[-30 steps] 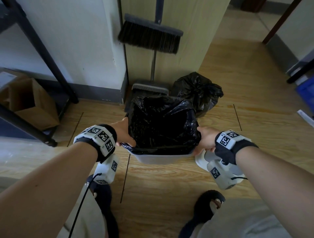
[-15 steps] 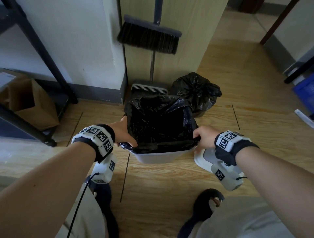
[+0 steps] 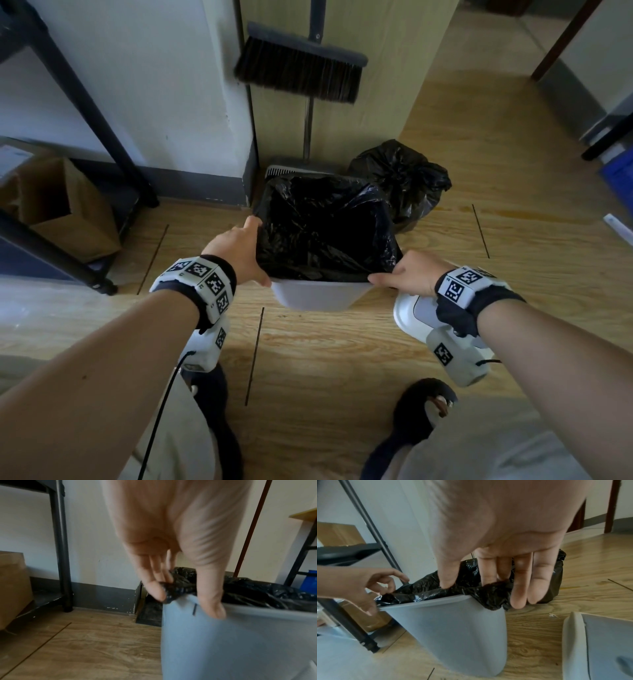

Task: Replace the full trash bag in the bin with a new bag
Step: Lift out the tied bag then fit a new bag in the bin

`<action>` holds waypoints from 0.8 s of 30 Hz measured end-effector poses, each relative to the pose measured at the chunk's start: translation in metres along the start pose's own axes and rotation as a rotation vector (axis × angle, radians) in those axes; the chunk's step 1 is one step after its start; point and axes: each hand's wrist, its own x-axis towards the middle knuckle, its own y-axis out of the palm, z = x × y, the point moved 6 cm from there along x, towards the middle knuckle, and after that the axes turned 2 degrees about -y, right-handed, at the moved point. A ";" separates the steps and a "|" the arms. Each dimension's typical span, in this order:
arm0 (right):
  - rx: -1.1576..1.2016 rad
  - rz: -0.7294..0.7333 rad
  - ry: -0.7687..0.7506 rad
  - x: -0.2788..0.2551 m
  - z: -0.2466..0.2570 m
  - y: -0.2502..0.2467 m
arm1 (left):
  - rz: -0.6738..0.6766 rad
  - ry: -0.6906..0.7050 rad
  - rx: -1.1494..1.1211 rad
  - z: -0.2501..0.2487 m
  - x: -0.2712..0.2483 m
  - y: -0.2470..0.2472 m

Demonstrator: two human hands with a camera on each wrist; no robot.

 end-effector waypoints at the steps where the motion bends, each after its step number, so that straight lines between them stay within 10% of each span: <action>1: 0.013 -0.002 0.007 0.002 0.001 0.001 | -0.058 0.017 0.009 0.000 -0.002 -0.004; 24: 0.030 0.157 0.111 0.014 0.002 0.027 | -0.054 0.141 -0.078 0.015 0.000 -0.005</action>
